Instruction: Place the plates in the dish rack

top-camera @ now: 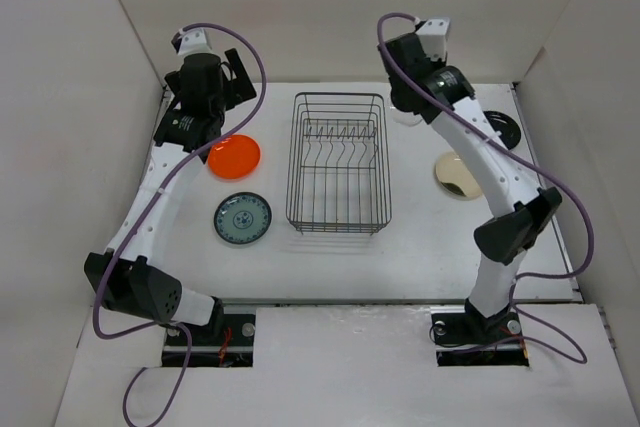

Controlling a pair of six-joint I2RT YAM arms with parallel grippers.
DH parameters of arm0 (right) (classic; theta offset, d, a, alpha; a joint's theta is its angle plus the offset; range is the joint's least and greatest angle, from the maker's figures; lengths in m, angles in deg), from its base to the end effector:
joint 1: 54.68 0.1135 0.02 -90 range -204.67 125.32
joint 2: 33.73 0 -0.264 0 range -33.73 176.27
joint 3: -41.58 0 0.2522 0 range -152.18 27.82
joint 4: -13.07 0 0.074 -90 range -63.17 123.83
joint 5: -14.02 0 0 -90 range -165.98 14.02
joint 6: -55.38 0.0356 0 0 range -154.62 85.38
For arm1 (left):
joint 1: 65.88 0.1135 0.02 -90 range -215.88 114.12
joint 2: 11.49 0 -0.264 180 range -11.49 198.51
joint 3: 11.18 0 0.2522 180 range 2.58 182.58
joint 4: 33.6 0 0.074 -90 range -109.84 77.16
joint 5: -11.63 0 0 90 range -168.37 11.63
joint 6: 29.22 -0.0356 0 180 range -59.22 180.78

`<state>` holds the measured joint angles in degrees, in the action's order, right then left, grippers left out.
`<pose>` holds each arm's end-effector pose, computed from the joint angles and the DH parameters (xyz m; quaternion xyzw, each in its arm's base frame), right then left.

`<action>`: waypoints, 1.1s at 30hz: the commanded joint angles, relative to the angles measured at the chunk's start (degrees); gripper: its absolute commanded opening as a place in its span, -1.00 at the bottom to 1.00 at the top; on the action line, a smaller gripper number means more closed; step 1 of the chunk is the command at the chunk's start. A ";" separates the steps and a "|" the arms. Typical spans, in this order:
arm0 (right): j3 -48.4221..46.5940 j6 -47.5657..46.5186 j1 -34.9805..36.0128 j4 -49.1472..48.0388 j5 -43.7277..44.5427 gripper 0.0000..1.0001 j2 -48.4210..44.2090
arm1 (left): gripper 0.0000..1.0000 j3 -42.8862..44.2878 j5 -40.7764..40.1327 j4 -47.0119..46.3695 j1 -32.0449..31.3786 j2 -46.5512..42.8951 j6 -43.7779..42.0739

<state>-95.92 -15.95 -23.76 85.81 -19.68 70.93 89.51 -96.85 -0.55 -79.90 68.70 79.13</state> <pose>0.3332 0.1650 0.4455 0.1134 0.8155 -0.2314 0.5182 0.3097 -0.0657 0.4385 -0.1295 0.7657 -0.0518 0.6279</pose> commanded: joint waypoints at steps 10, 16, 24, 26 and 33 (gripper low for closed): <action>-4.57 4.53 6.70 7.11 5.41 -1.00 9.41 | 1.00 3.59 -1.30 -0.04 0.13 -0.99 1.34; -7.21 4.53 6.70 7.64 4.35 -1.00 13.63 | 1.00 3.59 -1.30 -0.04 0.13 -1.61 1.34; -9.06 4.53 6.18 7.64 4.35 -1.00 17.86 | 1.00 3.59 -3.13 -0.04 0.13 -3.89 1.34; -9.06 4.53 6.17 7.64 4.35 -1.00 18.47 | 1.00 3.59 -3.14 0.49 0.13 -3.89 1.34; -9.59 4.53 6.17 7.64 4.35 -1.00 20.14 | 1.00 4.11 -3.67 0.49 0.13 -4.42 1.34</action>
<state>-102.35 -12.10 -17.20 93.33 -16.45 90.73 90.76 -99.32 0.81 -79.90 66.64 80.00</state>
